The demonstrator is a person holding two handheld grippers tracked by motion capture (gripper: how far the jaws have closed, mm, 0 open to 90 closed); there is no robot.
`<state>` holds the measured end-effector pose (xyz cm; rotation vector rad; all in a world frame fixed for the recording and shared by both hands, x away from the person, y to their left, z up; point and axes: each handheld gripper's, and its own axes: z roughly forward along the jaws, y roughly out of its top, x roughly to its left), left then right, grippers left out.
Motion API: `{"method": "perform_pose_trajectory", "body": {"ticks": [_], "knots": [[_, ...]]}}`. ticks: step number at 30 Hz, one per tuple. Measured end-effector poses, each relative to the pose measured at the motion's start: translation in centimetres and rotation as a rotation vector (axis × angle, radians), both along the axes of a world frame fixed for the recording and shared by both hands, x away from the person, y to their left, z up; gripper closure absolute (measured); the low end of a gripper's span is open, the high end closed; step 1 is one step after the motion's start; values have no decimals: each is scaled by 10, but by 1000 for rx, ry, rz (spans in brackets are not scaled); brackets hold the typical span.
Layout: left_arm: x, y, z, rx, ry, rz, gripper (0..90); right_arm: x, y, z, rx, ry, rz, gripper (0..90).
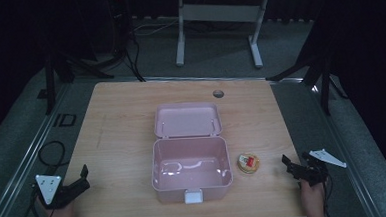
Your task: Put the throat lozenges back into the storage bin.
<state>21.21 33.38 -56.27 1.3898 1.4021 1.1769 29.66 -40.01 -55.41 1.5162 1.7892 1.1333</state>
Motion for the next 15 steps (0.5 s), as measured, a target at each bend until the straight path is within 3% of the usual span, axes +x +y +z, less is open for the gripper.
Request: {"method": "perform_pose_trajectory", "body": {"ticks": [1, 2, 4, 7, 15], "knots": [[0, 0, 0, -3, -1, 0, 4, 0, 0, 0, 0, 0, 0, 120], [0, 1, 0, -9, -3, 1, 4, 1, 0, 0, -6, 7, 44, 120], [0, 1, 0, -11, -2, 0, 4, 1, 0, 0, -14, 15, 60, 120], [0, 1, 0, -9, 1, -9, 4, 1, -2, 1, -15, 38, 127, 120], [0, 2, 0, -24, -1, -19, 4, 0, -5, 10, -102, 153, 389, 136]]}}
